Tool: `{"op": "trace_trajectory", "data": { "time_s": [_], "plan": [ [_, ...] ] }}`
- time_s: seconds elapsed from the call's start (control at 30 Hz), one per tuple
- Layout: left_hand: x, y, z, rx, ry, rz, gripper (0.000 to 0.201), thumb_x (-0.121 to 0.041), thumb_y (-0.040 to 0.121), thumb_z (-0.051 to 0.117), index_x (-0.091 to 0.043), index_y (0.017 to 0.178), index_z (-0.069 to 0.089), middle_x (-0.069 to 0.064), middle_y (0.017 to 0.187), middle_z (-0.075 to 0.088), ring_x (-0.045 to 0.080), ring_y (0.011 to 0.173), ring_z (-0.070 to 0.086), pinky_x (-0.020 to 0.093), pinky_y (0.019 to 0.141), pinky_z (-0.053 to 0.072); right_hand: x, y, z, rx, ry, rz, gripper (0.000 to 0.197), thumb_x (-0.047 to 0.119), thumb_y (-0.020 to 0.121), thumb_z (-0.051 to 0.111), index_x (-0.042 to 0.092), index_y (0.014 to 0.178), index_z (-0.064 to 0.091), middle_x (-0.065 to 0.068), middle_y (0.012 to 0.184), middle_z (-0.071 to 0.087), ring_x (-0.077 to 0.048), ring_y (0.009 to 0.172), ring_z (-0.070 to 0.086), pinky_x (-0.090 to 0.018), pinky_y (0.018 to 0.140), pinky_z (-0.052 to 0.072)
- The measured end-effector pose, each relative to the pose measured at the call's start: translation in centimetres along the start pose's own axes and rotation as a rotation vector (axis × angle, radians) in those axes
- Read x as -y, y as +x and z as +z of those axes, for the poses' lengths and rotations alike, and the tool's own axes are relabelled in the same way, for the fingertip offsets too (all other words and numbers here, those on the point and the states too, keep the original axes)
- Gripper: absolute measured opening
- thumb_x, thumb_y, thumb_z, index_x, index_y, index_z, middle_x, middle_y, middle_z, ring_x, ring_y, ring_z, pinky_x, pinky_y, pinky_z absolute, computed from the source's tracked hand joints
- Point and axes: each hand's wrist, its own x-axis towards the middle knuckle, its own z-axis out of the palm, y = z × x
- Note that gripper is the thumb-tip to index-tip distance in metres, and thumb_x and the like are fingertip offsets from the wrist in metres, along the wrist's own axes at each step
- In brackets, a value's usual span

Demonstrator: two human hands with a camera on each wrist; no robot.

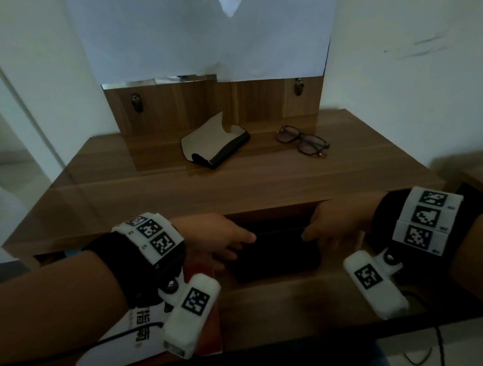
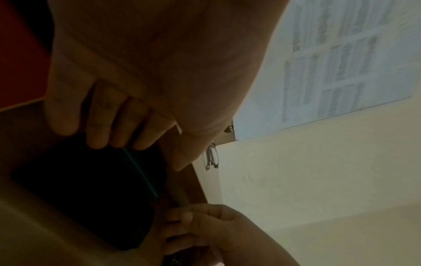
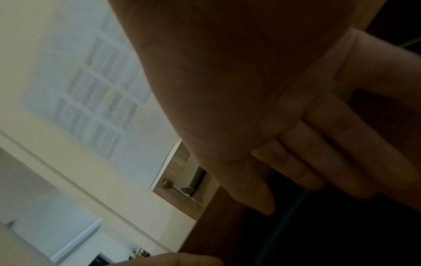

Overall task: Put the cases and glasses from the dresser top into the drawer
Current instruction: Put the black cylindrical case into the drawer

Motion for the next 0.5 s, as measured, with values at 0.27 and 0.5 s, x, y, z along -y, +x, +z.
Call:
{"op": "trace_trajectory", "data": {
  "time_s": [0.27,0.5],
  "plan": [
    [-3.3,-0.6,-3.1,-0.137,-0.056,0.138,0.029,-0.034,0.094,0.057,-0.02,0.119,0.06,-0.001,0.118,0.066,0.015,0.108,0.062,0.036,0.096,0.048,1.6,-1.3,-3.4,-0.086,0.287,-0.118,0.023,0.04,0.096,0.05,0.022,0.104,0.061,0.0,0.103,0.071,-0.016,0.091,0.066,-0.028,0.067,0.053],
    [-5.3,2.2,-6.7,-0.438,-0.139,0.239,0.034,-0.039,0.09,0.059,-0.018,0.117,0.063,0.014,0.126,0.06,0.028,0.11,0.057,0.037,0.081,0.045,2.9,0.7,-5.8,-0.195,0.525,-0.212,0.026,0.036,0.093,0.055,0.015,0.107,0.065,-0.003,0.1,0.069,-0.018,0.085,0.067,-0.03,0.068,0.048]
  ]
}}
